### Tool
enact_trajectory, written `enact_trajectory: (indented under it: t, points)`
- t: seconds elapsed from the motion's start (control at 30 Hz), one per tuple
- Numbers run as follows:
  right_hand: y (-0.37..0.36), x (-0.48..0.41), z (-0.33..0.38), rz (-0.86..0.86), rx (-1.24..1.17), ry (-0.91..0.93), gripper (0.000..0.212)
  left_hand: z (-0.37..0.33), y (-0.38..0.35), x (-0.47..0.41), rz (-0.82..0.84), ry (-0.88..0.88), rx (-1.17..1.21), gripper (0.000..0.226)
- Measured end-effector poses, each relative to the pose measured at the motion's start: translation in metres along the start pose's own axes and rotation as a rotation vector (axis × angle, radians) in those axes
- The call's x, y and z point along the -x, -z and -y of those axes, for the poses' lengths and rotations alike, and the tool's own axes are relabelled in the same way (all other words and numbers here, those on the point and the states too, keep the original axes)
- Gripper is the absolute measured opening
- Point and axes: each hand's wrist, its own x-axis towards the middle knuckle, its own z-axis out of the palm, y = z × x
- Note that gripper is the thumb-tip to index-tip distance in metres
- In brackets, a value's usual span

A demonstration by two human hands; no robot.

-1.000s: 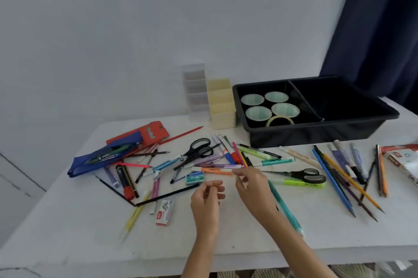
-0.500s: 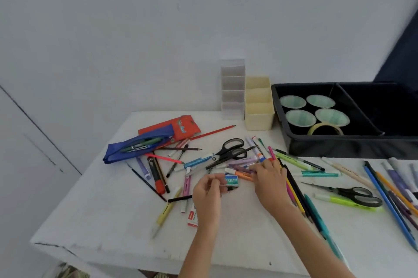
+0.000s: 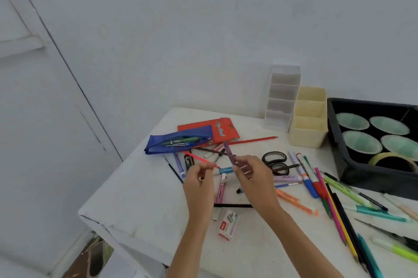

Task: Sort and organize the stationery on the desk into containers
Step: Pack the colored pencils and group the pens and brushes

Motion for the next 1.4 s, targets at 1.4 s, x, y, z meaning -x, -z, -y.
enact_trajectory:
  t: [1.4]
  points:
    - [-0.122, -0.124, -0.021, -0.089, 0.438, 0.261, 0.055, 0.05, 0.093, -0.243, 0.072, -0.232, -0.283, 0.034]
